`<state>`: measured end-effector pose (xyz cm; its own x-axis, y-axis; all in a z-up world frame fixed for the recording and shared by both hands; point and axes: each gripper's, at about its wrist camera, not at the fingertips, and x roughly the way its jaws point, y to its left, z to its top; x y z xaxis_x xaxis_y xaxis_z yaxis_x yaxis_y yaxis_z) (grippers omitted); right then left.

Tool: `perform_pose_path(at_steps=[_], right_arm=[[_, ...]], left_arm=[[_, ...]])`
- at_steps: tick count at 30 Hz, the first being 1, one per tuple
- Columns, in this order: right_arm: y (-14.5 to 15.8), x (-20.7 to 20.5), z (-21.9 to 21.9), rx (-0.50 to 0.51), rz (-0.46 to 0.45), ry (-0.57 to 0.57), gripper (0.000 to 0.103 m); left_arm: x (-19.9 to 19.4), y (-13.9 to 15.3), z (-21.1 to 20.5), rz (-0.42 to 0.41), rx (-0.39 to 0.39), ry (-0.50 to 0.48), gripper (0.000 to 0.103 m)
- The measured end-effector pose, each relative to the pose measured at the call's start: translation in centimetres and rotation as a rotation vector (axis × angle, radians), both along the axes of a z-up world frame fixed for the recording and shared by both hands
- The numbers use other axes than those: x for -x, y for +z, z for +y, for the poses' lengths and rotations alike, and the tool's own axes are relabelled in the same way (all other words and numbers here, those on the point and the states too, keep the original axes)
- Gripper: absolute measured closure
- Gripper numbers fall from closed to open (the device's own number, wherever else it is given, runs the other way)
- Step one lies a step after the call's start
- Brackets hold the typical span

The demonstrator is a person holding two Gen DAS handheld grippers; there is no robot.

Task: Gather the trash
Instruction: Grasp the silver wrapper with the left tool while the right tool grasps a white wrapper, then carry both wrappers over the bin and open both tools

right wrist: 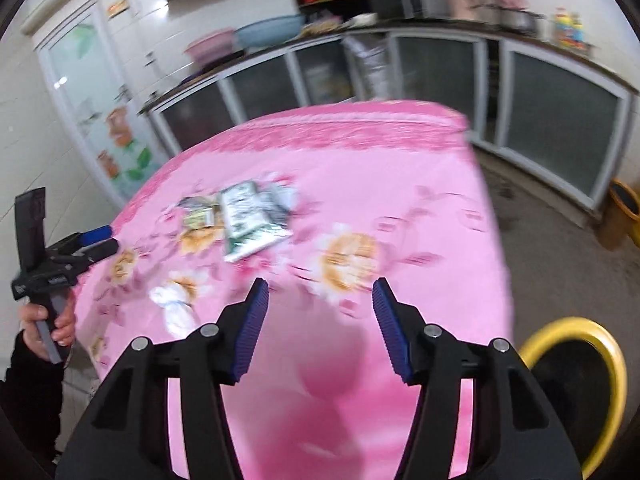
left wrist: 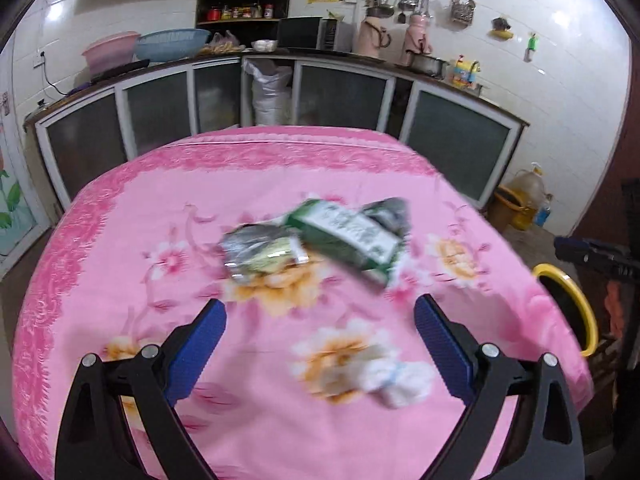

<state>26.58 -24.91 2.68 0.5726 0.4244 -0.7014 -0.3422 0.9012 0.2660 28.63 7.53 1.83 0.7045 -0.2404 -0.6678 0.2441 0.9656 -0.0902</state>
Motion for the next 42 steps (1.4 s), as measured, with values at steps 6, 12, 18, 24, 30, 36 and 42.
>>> perform_pose_path(at_steps=[6,12,18,24,30,36,42], right_arm=[[-2.2,-5.5,6.6,-0.008,0.057,0.098,0.05],[-3.5,-9.9,9.0,-0.01,0.102,0.107,0.05],[-4.6,-13.1,10.2,-0.016,0.137,0.109,0.05],[-6.0,-15.6,11.1,-0.042,0.194,0.124,0.051],[-7.4,-17.3,11.7,-0.065,0.243,0.139,0.061],[-8.4,-18.3,11.7,-0.119,0.299,0.157,0.082],[-7.6,-18.2,10.9,-0.163,0.285,0.133,0.094]], left_arm=[[-2.2,-2.2,2.3,0.041,-0.012,0.033,0.012],[-5.7,-3.5,2.4,0.08,-0.009,0.016,0.012],[-10.1,-4.9,1.5,0.158,-0.007,-0.001,0.012],[-12.9,-6.9,1.1,0.228,0.04,-0.005,0.012],[-14.4,-8.3,0.4,0.257,0.045,-0.016,0.022],[-15.6,-8.8,-0.3,0.274,0.027,-0.032,0.054],[-15.3,-8.6,-0.8,0.269,0.008,-0.044,0.086]])
